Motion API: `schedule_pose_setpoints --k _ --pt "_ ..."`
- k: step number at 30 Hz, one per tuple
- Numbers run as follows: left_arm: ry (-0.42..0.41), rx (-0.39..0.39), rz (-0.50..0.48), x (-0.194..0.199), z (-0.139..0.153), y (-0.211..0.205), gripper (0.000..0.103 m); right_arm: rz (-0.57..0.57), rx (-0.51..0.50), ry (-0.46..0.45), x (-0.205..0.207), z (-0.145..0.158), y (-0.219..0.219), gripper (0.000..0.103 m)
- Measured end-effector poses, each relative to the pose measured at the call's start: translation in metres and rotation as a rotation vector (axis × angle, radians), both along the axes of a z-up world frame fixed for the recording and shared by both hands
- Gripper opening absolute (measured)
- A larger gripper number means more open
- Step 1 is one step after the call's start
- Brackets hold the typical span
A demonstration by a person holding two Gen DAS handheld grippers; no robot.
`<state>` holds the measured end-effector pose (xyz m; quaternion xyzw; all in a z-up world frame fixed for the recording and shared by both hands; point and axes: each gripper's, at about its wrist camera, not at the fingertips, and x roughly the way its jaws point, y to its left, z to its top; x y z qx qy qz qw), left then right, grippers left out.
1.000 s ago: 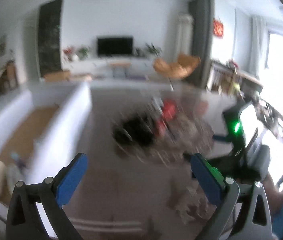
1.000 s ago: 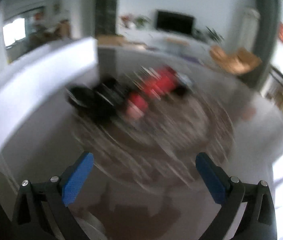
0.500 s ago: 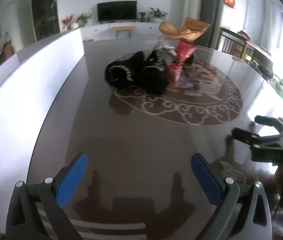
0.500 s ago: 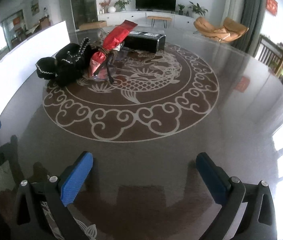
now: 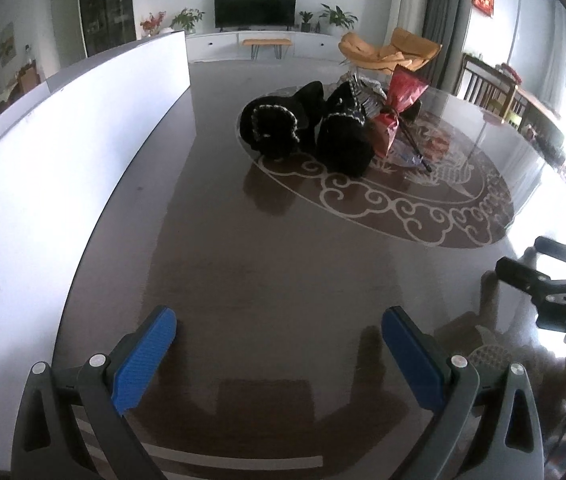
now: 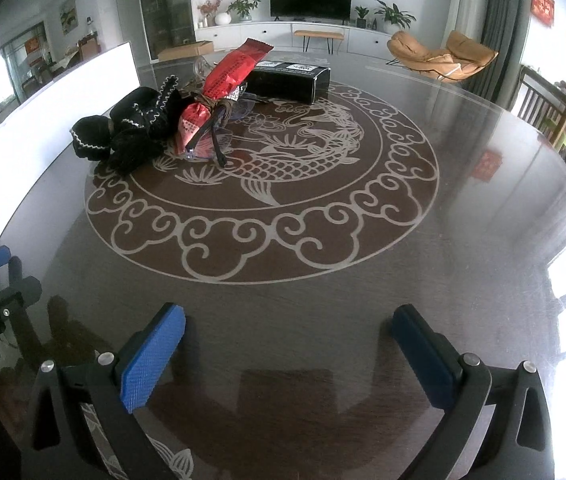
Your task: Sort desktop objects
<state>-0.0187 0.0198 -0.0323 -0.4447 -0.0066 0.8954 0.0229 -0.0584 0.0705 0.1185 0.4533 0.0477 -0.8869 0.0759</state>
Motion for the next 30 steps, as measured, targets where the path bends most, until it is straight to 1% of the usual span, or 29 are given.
schedule_pose_setpoints --k 2,30 --pt "-0.008 -0.031 -0.003 -0.0018 -0.0006 0.0032 0.103 0.000 0.000 0.000 0.0002 0.0002 0.0001 0.103" --pt "-0.004 -0.029 -0.003 -0.0013 -0.0010 0.0009 0.103 0.000 0.000 0.000 0.0005 0.0008 0.0002 0.103"
